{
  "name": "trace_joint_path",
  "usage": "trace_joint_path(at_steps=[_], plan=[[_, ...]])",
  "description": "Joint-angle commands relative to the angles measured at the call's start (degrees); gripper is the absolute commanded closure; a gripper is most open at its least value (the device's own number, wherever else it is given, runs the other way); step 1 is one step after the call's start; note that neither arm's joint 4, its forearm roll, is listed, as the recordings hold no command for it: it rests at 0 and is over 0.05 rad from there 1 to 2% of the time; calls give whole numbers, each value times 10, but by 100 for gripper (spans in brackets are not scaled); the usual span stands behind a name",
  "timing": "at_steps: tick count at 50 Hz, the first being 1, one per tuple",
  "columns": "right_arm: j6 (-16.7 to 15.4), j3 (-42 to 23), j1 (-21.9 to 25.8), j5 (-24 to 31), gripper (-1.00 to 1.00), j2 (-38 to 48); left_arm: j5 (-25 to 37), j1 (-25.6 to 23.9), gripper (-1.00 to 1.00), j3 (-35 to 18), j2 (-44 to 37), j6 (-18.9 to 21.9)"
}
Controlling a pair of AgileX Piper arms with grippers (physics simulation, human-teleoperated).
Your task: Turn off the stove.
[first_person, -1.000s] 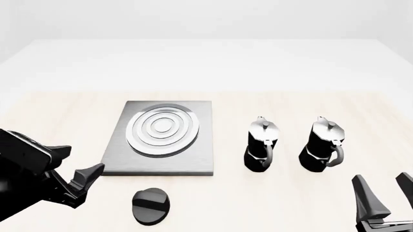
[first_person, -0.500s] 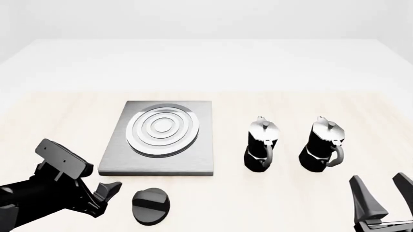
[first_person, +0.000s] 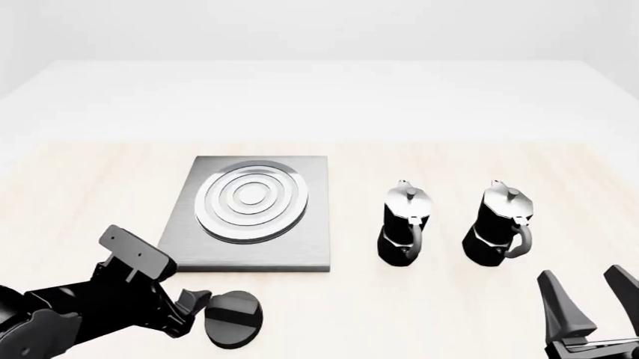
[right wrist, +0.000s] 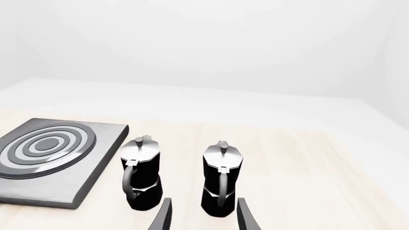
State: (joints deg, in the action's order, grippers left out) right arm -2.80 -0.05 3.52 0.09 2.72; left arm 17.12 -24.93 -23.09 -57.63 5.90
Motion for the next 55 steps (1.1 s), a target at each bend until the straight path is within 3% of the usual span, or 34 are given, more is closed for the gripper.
trace_joint_path(at_steps=[1, 30, 46, 55], plan=[[-1, 0, 2, -5, -100, 6, -56, -3, -100, 26, -48, -13], [-2, 0, 4, -3, -100, 5, -188, 0, -100, 70, -163, -16], [-1, 0, 4, 6, -100, -4, -216, 11, -100, 64, -201, -7], [-2, 0, 5, 4, -100, -1, -179, 30, -100, 41, -178, 17]])
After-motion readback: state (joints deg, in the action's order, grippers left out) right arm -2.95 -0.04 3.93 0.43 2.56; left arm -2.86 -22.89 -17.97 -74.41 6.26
